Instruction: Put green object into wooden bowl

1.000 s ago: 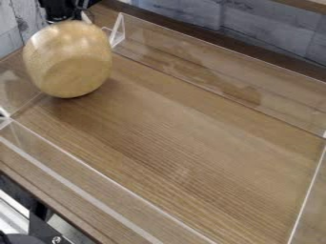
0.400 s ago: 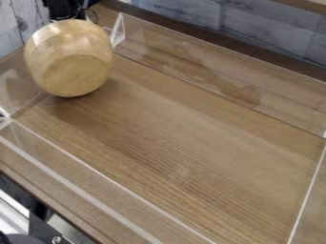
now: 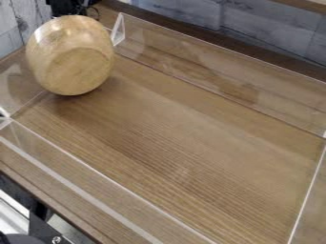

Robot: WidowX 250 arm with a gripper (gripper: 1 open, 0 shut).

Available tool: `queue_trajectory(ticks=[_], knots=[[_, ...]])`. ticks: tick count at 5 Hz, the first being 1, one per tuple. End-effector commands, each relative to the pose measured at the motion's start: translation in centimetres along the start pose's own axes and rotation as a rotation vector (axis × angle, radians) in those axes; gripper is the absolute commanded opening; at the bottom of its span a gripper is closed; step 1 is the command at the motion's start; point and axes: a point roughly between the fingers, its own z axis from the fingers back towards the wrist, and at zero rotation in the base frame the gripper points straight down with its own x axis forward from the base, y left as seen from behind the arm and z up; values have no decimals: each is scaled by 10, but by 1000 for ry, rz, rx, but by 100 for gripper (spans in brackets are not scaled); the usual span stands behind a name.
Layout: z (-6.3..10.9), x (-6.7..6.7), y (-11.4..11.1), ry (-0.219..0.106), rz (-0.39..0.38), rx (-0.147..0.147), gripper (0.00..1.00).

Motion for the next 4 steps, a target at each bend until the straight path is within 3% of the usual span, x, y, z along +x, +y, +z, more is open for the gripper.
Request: queue_trajectory(ticks=[1,4], knots=[[-14,0,-6,46,64,-26,0],[-15,16,-12,96,-152,-16,0]])
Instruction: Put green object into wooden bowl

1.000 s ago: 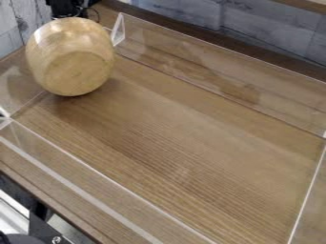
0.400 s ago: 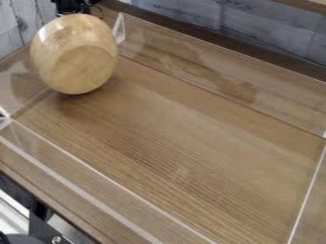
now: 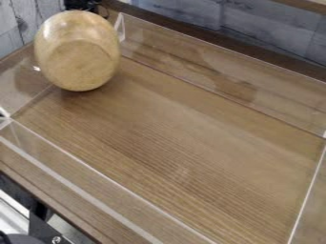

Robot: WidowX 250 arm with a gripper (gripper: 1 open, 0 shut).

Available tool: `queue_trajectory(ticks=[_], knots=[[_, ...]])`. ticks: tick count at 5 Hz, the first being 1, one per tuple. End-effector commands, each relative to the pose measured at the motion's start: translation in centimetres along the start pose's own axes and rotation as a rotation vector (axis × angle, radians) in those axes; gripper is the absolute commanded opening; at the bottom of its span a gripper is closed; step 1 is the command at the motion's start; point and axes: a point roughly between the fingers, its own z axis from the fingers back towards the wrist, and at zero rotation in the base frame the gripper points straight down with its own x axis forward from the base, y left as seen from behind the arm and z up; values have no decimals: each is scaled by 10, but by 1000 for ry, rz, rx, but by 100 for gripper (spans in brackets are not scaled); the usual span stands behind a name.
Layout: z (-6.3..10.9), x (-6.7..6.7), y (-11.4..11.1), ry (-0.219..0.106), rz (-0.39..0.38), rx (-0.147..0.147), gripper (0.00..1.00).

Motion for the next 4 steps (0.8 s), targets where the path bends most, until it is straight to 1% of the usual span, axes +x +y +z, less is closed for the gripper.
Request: queue_trajectory(ticks=[1,2,4], knots=[[-14,-2,-6,45,-51,-11,0],[-14,-3,-7,57,-78,-7,0],[-14,-7,-6,80,-96,-2,0]])
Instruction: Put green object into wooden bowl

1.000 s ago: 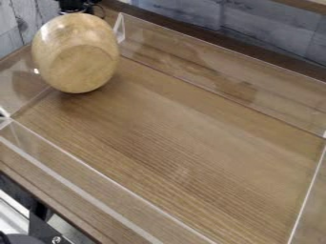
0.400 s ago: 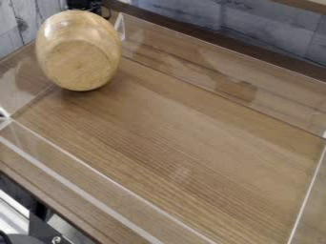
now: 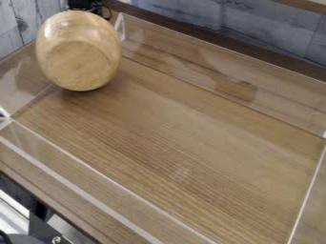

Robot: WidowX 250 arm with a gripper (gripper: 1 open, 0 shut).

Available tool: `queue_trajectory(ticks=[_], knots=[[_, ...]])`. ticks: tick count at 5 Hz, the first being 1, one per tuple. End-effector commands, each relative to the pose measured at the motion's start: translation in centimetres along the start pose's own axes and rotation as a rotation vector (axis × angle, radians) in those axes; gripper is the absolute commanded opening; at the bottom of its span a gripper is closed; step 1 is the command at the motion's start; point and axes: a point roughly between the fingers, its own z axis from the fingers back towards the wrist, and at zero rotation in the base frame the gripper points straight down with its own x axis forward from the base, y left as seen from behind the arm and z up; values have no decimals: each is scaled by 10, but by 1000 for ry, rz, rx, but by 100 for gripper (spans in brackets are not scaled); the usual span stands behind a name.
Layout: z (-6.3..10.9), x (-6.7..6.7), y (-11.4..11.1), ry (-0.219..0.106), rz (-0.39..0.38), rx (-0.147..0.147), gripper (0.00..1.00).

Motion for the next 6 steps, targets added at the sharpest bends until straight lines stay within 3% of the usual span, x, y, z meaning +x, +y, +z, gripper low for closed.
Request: queue_trajectory(ticks=[1,2,4,6], knots=[[-15,-8,-5,47,-29,-21,0],[-16,-12,-5,58,-35,-18,0],[-18,-36,0,81,-182,17,0],[-17,-45,6,112,-326,48,0]])
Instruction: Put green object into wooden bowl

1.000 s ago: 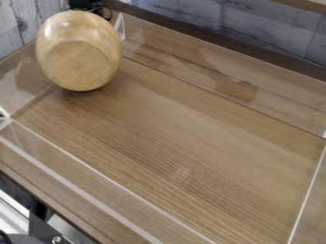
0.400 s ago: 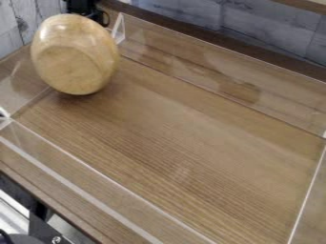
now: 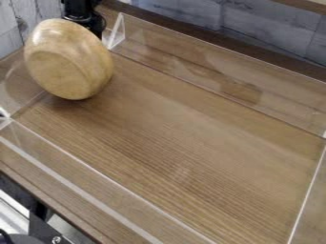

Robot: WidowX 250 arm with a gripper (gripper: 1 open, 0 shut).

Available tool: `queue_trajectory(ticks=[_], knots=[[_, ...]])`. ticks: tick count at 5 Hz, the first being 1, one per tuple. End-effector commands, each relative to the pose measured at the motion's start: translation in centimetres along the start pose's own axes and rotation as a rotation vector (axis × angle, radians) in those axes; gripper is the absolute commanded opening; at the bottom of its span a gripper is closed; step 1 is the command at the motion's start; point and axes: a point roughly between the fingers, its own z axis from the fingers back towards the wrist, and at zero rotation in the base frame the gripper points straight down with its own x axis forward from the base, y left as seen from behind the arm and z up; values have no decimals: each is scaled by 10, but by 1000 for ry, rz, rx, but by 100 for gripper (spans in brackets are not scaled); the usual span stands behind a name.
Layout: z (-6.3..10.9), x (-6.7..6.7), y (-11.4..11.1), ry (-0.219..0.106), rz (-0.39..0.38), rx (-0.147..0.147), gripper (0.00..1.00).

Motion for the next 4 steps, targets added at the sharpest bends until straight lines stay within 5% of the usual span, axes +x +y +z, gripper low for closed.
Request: queue_trajectory(ticks=[1,4], knots=[[-15,-25,-6,55,46,-29,0],[-15,-23,-8,98,-77,26,0]])
